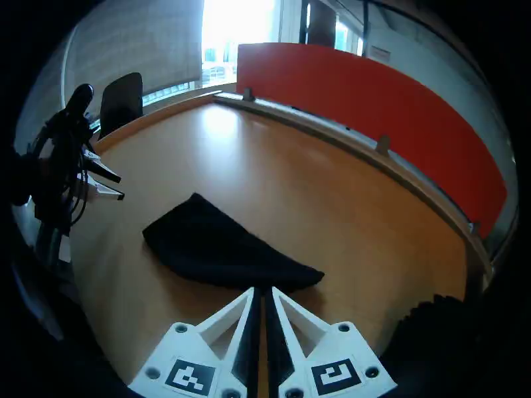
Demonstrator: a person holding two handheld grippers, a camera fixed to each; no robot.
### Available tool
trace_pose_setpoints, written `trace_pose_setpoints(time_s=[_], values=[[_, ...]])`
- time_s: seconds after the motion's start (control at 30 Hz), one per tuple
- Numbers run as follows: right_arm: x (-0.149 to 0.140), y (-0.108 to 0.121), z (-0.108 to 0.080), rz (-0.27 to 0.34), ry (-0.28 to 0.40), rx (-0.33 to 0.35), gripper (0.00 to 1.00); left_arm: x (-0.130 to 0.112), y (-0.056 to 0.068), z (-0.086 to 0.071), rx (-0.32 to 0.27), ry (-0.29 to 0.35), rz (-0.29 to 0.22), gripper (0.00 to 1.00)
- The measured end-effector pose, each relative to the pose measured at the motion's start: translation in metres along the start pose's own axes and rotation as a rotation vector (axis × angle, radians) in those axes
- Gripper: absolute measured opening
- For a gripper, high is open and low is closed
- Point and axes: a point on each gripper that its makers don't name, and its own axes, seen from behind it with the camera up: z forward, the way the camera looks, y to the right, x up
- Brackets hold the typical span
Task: Fold towel
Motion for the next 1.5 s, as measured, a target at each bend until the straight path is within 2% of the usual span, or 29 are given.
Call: trace_pose_setpoints(time_s=[0.47, 0.77, 1.1, 1.5], values=[[0.044, 0.019, -0.029, -0.079, 0.061, -0.039, 0.05, 0.012, 0.005, -0.001, -0.006, 0.019, 0.009, 0.94], [0.057, 0.023, -0.039, -0.104, 0.078, -0.054, 0.05, 0.015, 0.007, -0.002, -0.009, 0.025, 0.012, 0.94], [0.053, 0.015, -0.034, -0.115, 0.071, -0.041, 0.05, 0.017, 0.008, -0.003, -0.01, 0.031, 0.011, 0.94], [0.055, -0.015, -0.015, -0.144, 0.068, 0.022, 0.05, 0.021, 0.01, -0.005, -0.014, 0.041, 0.012, 0.94]])
